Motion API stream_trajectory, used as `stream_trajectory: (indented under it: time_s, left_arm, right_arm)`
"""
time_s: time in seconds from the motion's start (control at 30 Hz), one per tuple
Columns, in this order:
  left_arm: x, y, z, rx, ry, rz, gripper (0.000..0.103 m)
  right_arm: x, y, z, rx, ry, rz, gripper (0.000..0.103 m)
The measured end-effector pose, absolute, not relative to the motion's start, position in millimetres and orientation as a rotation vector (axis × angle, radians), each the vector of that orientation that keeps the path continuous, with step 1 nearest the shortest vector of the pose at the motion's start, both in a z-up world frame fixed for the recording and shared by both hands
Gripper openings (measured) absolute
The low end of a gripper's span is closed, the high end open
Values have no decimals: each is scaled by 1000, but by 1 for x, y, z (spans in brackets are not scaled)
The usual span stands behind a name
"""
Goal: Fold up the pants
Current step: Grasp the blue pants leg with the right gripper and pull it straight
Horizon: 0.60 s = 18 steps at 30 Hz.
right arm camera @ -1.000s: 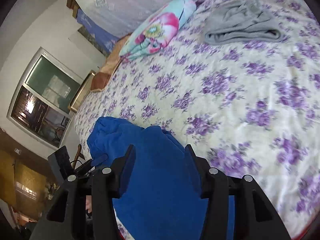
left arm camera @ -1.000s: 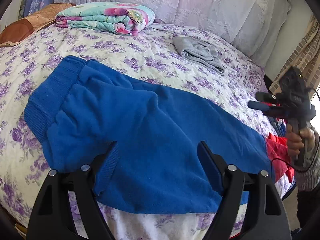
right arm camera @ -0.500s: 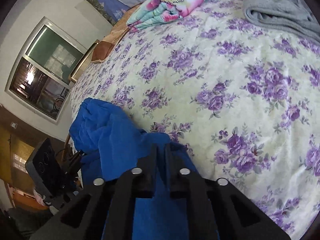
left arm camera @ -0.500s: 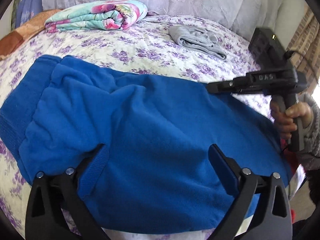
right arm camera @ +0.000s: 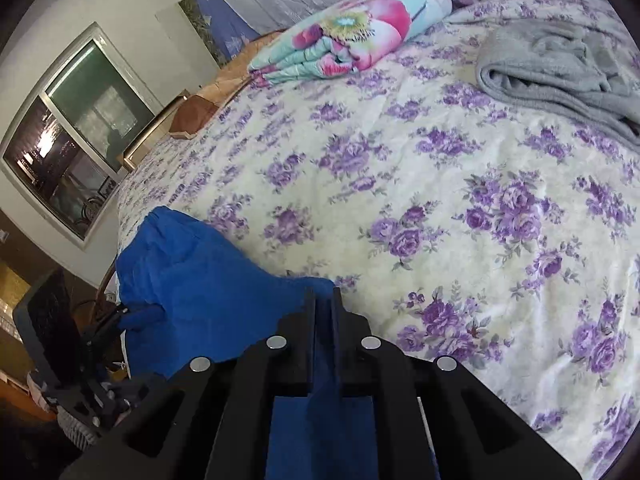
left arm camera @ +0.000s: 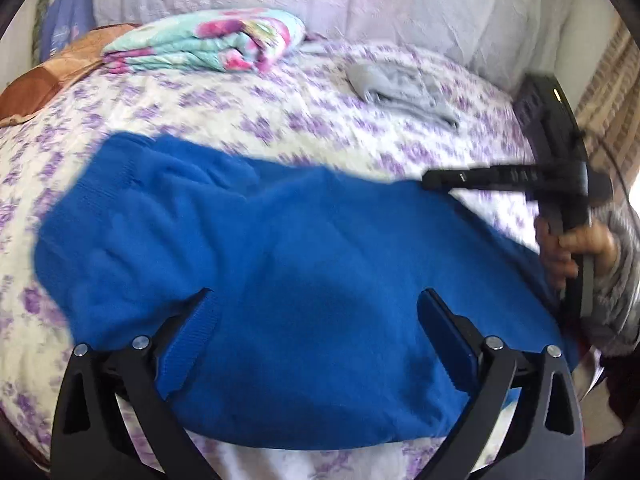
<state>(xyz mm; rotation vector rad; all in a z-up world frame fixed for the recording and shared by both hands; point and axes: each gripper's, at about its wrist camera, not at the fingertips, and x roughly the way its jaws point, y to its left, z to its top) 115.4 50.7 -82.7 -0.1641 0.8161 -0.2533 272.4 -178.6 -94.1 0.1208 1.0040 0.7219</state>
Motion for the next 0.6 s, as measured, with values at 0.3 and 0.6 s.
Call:
stream_trajectory:
  time_s: [0.3, 0.6]
  left_arm:
    - [135, 60, -91, -35, 847, -193, 96]
    - [105, 63, -63, -4, 720, -178, 96]
  right_arm:
    - [280, -143, -137, 58, 1121, 750, 0]
    - [250, -178, -71, 38, 910, 654, 34]
